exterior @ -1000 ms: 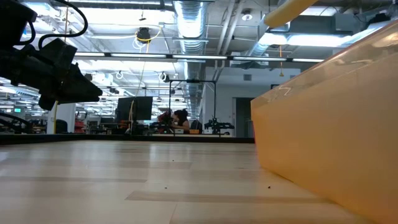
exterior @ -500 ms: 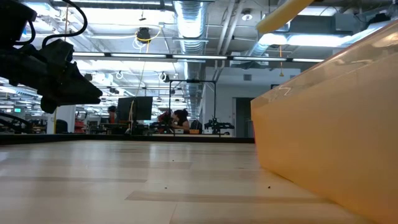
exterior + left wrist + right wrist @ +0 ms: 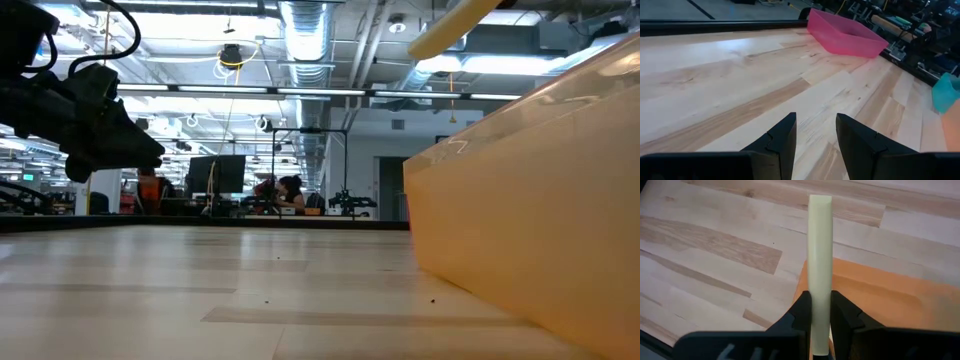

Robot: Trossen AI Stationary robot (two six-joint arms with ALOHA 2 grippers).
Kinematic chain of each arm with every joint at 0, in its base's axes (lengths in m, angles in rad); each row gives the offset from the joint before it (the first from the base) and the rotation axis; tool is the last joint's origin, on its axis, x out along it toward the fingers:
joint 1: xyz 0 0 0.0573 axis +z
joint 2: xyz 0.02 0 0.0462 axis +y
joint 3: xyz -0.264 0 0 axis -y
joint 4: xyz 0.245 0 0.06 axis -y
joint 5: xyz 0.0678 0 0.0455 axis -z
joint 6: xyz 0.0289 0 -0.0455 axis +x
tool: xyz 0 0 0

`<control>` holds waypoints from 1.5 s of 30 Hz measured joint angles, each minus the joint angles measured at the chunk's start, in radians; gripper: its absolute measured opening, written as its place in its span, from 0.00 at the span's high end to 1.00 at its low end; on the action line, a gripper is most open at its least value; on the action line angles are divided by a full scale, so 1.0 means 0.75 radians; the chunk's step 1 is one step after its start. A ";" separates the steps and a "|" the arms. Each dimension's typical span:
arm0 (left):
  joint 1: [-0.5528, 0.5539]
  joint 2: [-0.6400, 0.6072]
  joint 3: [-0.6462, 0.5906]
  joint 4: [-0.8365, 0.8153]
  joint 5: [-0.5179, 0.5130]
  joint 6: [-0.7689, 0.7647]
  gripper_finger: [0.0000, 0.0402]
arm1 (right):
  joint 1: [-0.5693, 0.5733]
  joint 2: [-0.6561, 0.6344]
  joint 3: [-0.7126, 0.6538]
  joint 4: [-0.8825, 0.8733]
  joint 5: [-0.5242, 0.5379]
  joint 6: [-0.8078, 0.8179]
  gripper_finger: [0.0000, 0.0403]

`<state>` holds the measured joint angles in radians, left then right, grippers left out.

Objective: Sort silverware by color (type)
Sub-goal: Put the yellow knife into the orange bin

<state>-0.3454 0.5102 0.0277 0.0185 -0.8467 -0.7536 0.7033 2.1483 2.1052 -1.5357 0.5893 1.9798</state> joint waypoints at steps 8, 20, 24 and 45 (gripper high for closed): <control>0.000 0.000 0.000 0.000 0.004 0.010 0.70 | 0.001 0.000 0.000 0.000 -0.001 0.000 0.86; 0.000 0.000 0.000 0.000 0.004 0.035 0.70 | -0.008 0.000 0.000 0.009 0.022 -0.017 0.86; 0.000 0.000 -0.001 -0.001 0.004 0.036 0.70 | -0.009 0.000 0.000 0.003 0.023 -0.049 0.86; 0.000 0.000 -0.001 -0.001 -0.001 -0.002 0.70 | -0.040 0.000 0.000 0.089 0.030 -0.092 0.86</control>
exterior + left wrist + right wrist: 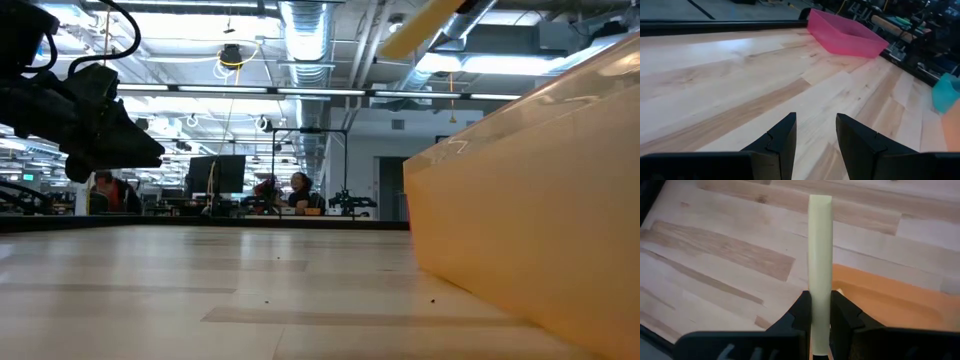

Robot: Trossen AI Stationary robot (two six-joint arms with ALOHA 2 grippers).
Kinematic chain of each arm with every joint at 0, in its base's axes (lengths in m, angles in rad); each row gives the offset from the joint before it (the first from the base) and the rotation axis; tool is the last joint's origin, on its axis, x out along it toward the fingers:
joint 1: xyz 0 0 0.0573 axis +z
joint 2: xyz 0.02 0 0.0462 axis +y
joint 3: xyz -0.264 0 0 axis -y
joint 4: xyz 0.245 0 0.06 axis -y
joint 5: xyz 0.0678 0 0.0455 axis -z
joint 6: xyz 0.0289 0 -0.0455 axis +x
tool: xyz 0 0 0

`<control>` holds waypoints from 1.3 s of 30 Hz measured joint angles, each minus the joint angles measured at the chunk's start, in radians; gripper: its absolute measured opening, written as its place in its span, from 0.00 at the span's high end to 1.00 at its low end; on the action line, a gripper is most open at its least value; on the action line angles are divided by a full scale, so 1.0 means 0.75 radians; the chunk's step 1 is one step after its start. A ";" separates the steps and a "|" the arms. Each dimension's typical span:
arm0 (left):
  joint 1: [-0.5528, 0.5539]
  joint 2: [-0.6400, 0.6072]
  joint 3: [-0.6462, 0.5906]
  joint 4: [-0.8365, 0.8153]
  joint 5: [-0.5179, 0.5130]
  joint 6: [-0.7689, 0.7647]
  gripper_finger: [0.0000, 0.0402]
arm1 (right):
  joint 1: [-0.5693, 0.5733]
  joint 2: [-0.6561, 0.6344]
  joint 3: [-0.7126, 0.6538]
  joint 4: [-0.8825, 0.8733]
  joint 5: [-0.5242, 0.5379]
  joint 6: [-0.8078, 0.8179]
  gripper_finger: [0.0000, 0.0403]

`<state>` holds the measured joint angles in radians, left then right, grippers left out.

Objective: Sort silverware by color (type)
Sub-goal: Put the yellow knife into the orange bin

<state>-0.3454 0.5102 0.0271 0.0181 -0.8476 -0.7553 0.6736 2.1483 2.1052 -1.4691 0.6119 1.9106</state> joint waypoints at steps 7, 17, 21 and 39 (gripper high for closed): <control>0.000 0.000 0.000 0.001 0.004 0.000 0.70 | 0.037 0.000 0.000 0.090 -0.010 -0.035 0.86; 0.000 0.000 0.000 0.001 0.007 0.016 0.70 | 0.139 0.063 -0.003 0.065 -0.039 0.122 0.86; -0.001 0.000 0.000 0.002 0.022 0.008 0.70 | 0.141 0.118 -0.001 0.065 -0.130 0.135 0.86; 0.000 0.000 0.000 0.003 0.034 -0.053 0.70 | 0.158 0.175 0.002 0.049 -0.185 0.106 0.86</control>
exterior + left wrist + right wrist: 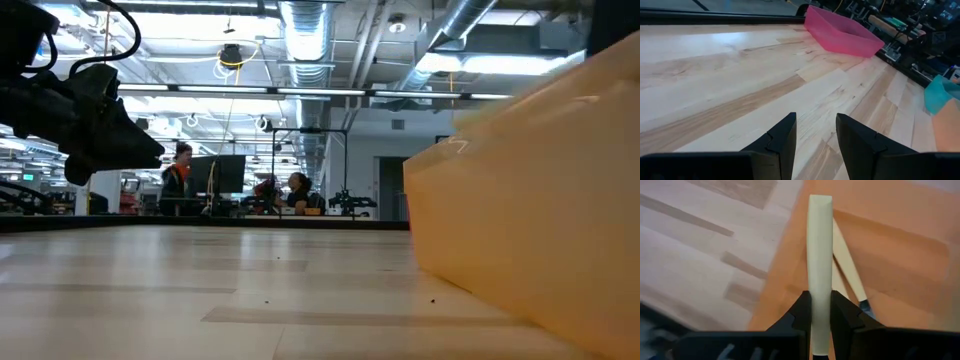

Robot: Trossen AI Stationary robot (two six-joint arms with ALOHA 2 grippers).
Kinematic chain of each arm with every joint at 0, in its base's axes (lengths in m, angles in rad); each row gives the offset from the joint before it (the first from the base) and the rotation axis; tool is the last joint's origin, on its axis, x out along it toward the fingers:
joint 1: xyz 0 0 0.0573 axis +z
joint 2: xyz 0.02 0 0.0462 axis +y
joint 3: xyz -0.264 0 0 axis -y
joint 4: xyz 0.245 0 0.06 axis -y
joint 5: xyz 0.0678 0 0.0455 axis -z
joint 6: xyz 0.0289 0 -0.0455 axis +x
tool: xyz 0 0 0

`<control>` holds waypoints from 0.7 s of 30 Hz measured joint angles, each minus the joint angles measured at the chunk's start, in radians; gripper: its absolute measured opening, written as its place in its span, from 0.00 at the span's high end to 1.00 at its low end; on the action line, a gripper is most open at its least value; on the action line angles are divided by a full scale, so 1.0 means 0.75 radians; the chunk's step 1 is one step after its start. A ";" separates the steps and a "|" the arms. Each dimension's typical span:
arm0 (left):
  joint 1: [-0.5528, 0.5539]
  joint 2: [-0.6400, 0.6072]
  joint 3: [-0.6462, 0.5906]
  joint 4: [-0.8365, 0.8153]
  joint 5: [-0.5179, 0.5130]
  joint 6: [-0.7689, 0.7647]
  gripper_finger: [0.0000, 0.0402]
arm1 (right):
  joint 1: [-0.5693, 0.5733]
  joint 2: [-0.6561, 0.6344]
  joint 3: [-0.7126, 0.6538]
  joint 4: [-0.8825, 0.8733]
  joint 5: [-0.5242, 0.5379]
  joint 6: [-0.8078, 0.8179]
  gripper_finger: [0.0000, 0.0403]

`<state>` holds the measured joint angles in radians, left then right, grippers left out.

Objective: Sort silverware by color (type)
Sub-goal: Put the yellow knife into the orange bin

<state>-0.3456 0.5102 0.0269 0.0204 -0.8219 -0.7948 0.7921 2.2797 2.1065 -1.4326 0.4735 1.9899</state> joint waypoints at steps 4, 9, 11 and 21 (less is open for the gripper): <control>0.000 0.000 0.000 0.000 0.003 -0.025 0.70 | -0.005 0.046 -0.003 -0.004 -0.039 0.000 0.86; 0.000 0.000 0.000 0.001 0.008 -0.029 0.70 | -0.023 0.079 -0.002 0.018 -0.066 -0.037 0.86; 0.000 0.000 0.000 0.001 0.007 -0.030 0.70 | -0.023 0.085 -0.005 0.002 -0.075 -0.045 0.86; 0.000 0.000 0.000 0.001 0.006 -0.024 0.70 | -0.045 0.137 -0.002 0.017 -0.101 -0.050 0.86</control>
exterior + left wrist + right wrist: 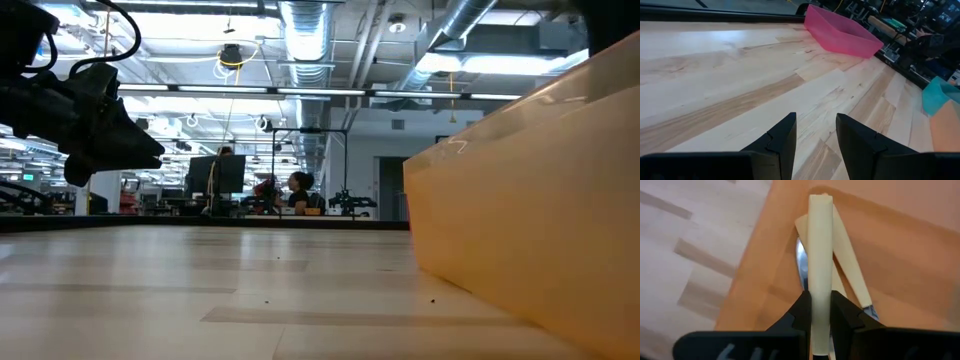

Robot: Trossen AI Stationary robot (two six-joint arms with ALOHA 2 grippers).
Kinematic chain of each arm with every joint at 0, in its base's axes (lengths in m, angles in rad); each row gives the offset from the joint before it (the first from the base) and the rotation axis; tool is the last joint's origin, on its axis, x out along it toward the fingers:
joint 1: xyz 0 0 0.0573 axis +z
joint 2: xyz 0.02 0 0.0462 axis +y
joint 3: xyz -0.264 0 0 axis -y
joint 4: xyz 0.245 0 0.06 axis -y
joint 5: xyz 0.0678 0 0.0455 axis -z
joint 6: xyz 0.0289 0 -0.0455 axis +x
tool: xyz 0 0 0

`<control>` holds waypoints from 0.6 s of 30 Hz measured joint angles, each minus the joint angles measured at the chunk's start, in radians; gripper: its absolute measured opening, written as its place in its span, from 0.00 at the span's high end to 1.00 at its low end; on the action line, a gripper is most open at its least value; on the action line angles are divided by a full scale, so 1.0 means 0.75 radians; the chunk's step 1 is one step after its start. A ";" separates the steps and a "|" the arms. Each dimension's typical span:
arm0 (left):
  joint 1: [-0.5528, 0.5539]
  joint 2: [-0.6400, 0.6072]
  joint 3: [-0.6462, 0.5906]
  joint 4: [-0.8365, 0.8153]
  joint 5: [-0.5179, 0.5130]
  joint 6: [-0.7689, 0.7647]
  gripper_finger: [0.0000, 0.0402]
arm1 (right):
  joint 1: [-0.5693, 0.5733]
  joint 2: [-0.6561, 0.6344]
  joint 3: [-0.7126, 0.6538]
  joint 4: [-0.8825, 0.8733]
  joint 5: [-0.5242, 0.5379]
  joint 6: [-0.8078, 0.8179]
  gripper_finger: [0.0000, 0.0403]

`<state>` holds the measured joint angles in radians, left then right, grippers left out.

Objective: Sort silverware by color (type)
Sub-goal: Put the yellow knife into the orange bin

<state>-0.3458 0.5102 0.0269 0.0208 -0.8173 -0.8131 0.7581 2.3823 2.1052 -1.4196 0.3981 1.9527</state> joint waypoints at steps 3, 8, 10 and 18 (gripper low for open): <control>0.000 0.000 0.000 0.000 0.000 -0.001 0.70 | -0.014 0.031 0.000 -0.002 -0.045 -0.016 0.86; 0.000 0.000 0.000 0.000 -0.001 0.000 0.70 | -0.034 0.040 -0.001 -0.022 -0.045 -0.053 0.86; 0.000 0.000 0.000 0.000 -0.001 0.001 0.70 | -0.041 0.039 0.000 -0.039 -0.045 -0.075 0.86; 0.000 0.000 0.000 0.000 -0.002 0.000 0.70 | -0.049 0.040 -0.001 -0.085 -0.003 -0.136 0.86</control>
<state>-0.3458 0.5102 0.0269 0.0208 -0.8187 -0.8129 0.7216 2.4123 2.1048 -1.4836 0.3958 1.8503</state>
